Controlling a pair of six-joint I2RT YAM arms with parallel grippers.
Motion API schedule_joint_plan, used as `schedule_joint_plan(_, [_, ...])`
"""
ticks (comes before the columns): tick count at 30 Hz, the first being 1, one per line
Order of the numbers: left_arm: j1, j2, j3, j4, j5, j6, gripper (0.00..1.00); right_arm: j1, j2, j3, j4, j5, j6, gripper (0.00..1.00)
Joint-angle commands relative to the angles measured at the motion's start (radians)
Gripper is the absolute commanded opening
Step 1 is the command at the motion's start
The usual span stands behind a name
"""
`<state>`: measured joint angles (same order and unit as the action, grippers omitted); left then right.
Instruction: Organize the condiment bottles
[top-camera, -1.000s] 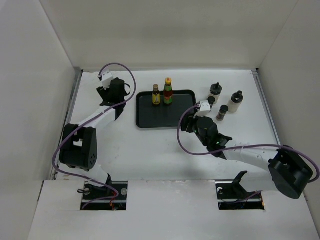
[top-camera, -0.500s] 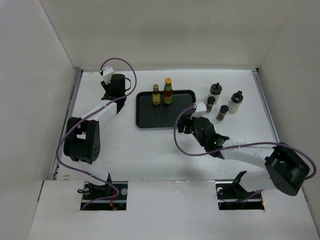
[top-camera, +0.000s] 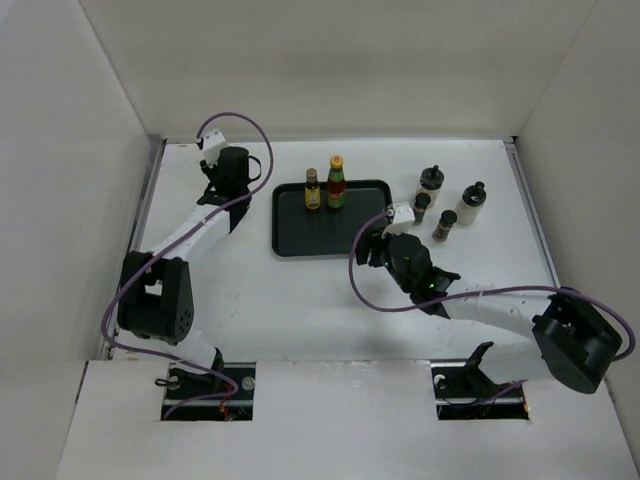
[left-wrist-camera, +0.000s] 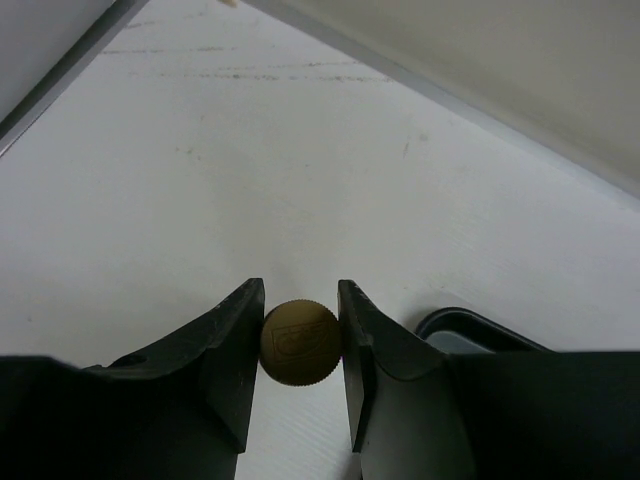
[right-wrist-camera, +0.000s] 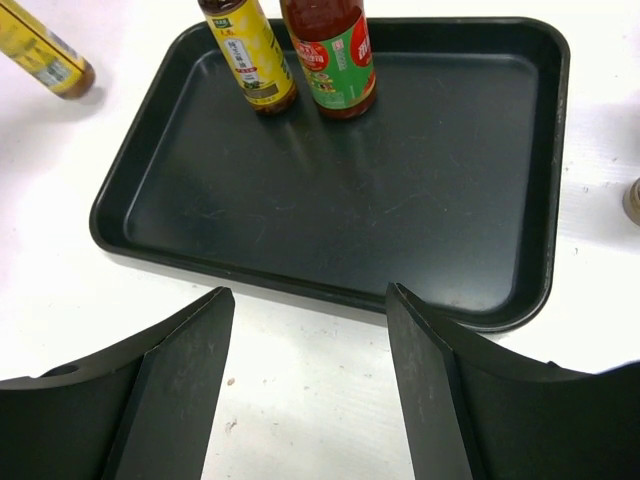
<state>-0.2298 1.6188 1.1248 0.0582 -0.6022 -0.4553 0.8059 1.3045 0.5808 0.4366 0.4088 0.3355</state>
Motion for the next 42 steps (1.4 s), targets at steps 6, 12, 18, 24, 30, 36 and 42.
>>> schedule_joint_plan(6, [-0.179, -0.148, 0.015, 0.110, -0.011, 0.001, 0.22, -0.009, -0.027, 0.016, 0.057, 0.001, -0.001, 0.69])
schedule_joint_plan(12, [-0.242, -0.045, 0.061, 0.144, -0.008, 0.009, 0.22, -0.012, -0.033, 0.013, 0.056, 0.002, -0.004, 0.70])
schedule_joint_plan(18, [-0.257, 0.050, 0.101, 0.181, -0.011, 0.030, 0.22, -0.021, -0.044, 0.005, 0.057, 0.001, -0.001, 0.71])
schedule_joint_plan(24, [-0.271, 0.099, 0.104, 0.249, -0.021, 0.067, 0.22, -0.020, -0.025, 0.013, 0.059, 0.001, -0.001, 0.71])
schedule_joint_plan(30, [-0.274, 0.138, 0.135, 0.278, -0.031, 0.105, 0.22, -0.020, -0.016, 0.017, 0.056, 0.002, -0.004, 0.71])
schedule_joint_plan(36, [-0.277, 0.185, 0.144, 0.319, -0.071, 0.176, 0.24, -0.020, -0.021, 0.014, 0.057, 0.002, -0.004, 0.71])
schedule_joint_plan(42, [-0.277, 0.207, 0.089, 0.390, -0.097, 0.196, 0.31, -0.020, -0.022, 0.013, 0.059, 0.001, -0.003, 0.71])
